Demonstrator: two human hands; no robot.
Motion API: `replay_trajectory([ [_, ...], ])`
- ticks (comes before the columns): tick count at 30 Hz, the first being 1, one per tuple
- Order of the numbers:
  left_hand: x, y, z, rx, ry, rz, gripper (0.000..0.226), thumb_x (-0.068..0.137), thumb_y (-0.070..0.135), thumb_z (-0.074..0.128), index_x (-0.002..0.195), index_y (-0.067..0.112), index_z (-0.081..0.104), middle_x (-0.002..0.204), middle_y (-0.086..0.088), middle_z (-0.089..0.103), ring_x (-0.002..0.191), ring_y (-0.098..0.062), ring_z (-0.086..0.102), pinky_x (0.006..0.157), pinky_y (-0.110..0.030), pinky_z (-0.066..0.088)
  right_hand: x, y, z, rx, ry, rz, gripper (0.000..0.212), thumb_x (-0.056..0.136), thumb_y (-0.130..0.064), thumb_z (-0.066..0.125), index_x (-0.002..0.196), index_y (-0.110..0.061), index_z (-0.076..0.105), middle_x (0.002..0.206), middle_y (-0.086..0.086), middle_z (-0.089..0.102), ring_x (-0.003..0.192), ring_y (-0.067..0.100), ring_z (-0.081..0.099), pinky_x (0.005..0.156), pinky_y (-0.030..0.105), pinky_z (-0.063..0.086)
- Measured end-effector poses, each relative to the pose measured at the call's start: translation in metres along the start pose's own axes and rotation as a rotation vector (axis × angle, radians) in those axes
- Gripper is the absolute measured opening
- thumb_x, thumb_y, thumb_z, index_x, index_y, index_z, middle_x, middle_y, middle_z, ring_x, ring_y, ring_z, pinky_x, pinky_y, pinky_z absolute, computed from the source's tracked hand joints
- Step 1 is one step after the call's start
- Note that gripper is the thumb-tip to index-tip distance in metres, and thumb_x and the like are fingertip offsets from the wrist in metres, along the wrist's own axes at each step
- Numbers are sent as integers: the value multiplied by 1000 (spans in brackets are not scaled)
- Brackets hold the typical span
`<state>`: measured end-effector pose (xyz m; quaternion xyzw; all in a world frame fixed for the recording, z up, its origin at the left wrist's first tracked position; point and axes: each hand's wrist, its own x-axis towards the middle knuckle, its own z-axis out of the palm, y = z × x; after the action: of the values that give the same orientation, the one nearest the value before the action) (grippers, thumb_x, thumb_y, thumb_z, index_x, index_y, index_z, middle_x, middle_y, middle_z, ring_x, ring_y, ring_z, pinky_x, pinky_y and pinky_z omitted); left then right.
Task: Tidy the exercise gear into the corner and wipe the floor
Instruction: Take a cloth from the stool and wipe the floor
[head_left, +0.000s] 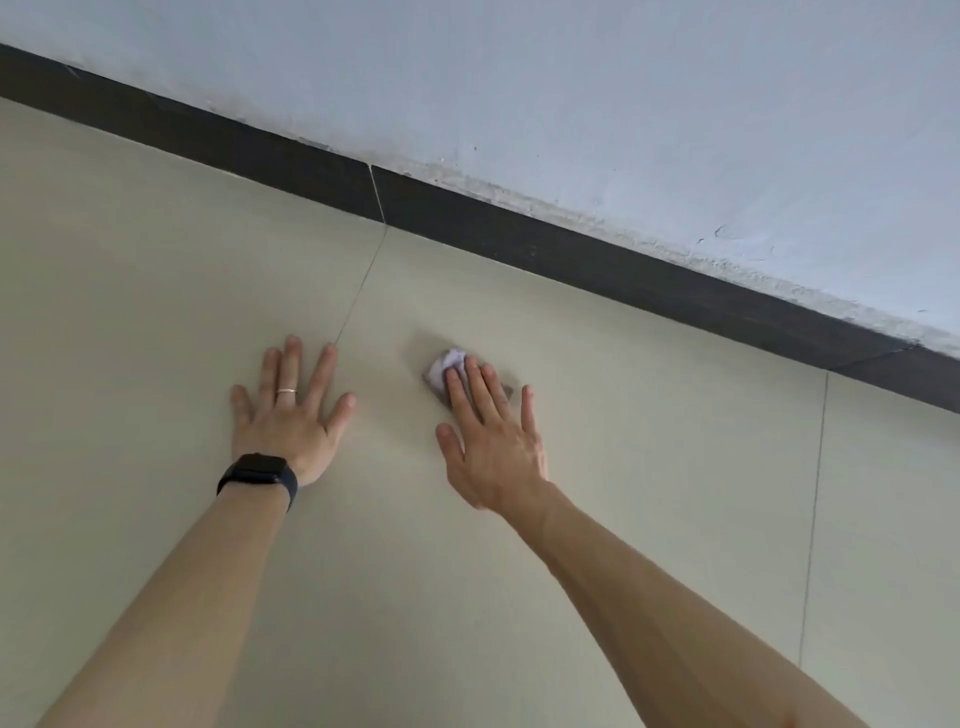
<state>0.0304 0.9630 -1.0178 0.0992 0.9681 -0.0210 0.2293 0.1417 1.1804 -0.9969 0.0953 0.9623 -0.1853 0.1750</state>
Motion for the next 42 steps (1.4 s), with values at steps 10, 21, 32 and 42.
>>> replay_trajectory([
  [10,-132,-11,-14,134,-324,56,67,100,30,38,158,35,5,167,0,2,149,-27,20,115,-50,27,-144,-52,66,-85,-200,-342,65,82,-17,30,144,-19,52,152,0,47,139,19,46,109,47,26],
  [21,-216,-70,-183,-54,-252,-165,48,101,41,37,148,34,39,150,-2,46,133,-26,48,102,-36,43,-81,-130,-119,278,-469,-180,38,102,-41,45,135,-32,60,125,-1,66,102,21,60,80,23,42],
  [32,-194,-191,-228,-46,-54,-120,44,100,40,38,144,34,44,148,0,46,132,-24,48,103,-37,43,-22,-232,-141,432,-197,-198,41,102,-24,41,131,-44,59,115,-11,66,93,17,58,72,21,42],
  [42,-123,-274,-51,147,-175,177,67,100,49,33,157,40,-2,167,-2,-6,153,-30,-6,122,-53,5,-40,-215,42,426,184,90,63,92,8,36,141,-28,52,136,0,60,114,24,53,87,29,42],
])
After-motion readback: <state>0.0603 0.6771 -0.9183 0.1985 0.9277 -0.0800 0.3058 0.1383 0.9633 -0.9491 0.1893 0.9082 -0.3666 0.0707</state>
